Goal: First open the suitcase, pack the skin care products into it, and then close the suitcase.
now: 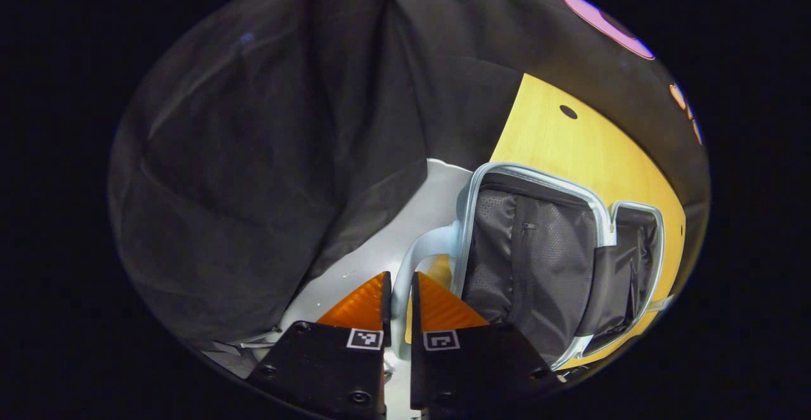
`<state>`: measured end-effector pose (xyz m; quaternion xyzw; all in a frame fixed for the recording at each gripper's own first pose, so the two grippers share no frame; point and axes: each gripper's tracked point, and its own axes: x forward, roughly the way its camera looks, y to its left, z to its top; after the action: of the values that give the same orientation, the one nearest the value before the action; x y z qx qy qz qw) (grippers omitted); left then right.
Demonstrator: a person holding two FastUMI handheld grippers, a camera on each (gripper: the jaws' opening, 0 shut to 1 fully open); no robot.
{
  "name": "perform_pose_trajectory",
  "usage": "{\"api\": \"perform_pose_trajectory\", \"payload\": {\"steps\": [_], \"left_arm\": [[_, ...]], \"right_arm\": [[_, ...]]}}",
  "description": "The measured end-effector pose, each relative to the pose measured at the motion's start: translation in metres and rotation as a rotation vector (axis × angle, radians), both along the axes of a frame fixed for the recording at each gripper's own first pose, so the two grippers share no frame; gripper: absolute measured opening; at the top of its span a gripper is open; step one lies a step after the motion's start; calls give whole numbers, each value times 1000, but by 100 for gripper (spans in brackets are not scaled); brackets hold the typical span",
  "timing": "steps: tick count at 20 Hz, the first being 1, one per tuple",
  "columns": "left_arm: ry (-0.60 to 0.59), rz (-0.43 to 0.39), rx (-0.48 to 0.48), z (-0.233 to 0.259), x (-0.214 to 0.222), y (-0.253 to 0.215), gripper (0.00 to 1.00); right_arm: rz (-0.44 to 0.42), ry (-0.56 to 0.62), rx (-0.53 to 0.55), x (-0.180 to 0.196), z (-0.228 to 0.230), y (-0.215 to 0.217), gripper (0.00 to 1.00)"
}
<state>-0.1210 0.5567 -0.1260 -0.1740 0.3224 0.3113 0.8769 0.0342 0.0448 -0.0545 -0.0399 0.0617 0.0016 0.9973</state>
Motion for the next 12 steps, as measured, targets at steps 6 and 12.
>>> {"api": "perform_pose_trajectory", "payload": {"steps": [6, 12], "left_arm": [[5, 41, 57, 7, -6, 15, 73], [-84, -9, 251, 79, -13, -59, 96]], "right_arm": [[2, 34, 30, 2, -19, -4, 98], [47, 93, 17, 5, -50, -7, 98]]}}
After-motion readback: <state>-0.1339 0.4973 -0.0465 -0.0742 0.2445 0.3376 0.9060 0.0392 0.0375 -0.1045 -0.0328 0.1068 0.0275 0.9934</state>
